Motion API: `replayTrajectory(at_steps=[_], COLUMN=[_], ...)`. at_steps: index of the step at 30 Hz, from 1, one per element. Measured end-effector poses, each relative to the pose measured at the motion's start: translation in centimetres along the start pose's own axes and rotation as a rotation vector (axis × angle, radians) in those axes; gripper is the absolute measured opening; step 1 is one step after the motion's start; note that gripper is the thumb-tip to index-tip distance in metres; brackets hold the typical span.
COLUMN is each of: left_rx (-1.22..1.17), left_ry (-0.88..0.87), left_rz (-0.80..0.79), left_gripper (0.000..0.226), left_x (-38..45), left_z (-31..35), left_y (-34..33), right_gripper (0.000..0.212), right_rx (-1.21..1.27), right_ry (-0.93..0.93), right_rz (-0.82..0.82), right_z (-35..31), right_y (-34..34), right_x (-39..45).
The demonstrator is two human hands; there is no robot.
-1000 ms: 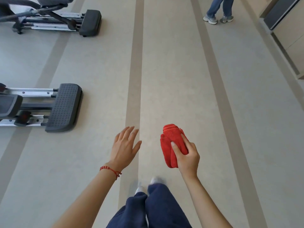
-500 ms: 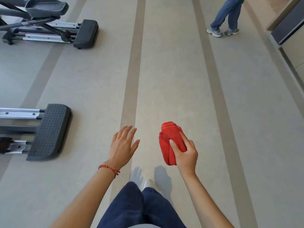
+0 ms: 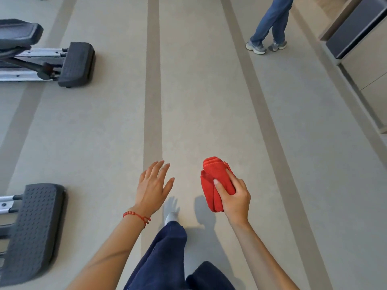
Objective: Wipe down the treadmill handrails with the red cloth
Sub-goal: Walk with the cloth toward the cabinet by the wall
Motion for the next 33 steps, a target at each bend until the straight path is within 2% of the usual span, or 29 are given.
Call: replayTrajectory(at_steps=[8,13,27,29,33], left_rx=[0.021,-0.009,0.021,0.029,0.062], left_ry=[-0.088,-0.088,-0.217,-0.236,-0.310], left_rz=[-0.060,-0.095,-0.008,-0.032,-0.127], left_gripper=[0.069,0.066,0.043,0.047,0.069], left_x=[13.5,22.2,46.9,50.1,57.2], left_z=[-1.1,-0.3,3.9,4.3,5.0], left_y=[1.6,1.3,3.2,3.5,3.4], right_gripper=[0.049,0.049,0.047,0.046,0.047], right_rx=[0.078,0.016,0.058,0.057,0.035], right_ry=[-0.141,-0.111,-0.102,-0.105,-0.129], right_rz=[0.040,0.088,0.164,0.188,0.266], right_z=[-3.1,-4.1,-8.8,-9.5,-10.2], right_y=[-3.8,-4.9,-5.8,-6.1,-6.7], right_x=[10.9,18.5,41.7,44.4,49.7])
Point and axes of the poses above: each hand's wrist, its own x-axis towards the middle knuckle, its own y-axis out of the back of the hand, z = x × y, the point moved 5 cm from there along x, towards the middle knuckle, and after that the axes turned 1 degree about -y, right-handed, at the moved point
